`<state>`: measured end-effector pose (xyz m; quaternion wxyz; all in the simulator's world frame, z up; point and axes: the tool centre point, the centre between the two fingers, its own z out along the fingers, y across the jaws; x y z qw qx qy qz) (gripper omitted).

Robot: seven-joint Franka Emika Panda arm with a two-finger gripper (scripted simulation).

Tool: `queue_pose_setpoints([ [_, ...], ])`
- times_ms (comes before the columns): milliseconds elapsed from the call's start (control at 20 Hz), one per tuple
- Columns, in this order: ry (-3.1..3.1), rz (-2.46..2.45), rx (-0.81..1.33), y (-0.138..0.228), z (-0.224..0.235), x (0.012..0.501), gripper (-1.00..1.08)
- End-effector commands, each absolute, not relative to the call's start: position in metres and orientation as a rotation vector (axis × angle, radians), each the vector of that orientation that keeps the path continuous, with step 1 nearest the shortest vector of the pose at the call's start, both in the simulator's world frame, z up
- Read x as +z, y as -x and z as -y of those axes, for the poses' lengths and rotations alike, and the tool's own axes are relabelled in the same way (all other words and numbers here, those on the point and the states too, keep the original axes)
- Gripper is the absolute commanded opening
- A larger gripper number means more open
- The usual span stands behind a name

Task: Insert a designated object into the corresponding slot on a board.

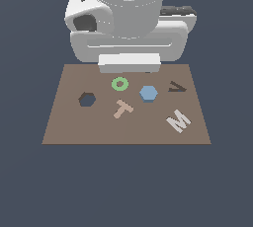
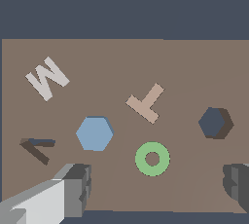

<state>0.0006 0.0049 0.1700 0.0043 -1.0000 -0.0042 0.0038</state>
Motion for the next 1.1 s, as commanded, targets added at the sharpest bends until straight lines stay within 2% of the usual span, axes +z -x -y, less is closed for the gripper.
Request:
queue_pose_setpoints([
  [0,3.133,0.013,0.012,-0.001,-0.005,0.17,1.0],
  [550,3.133,-0.099,0.01,0.003,-0.013,0.155,1.0],
  [1050,3.113,-0.395,0.006,0.011,-0.035,0.116,1.0],
])
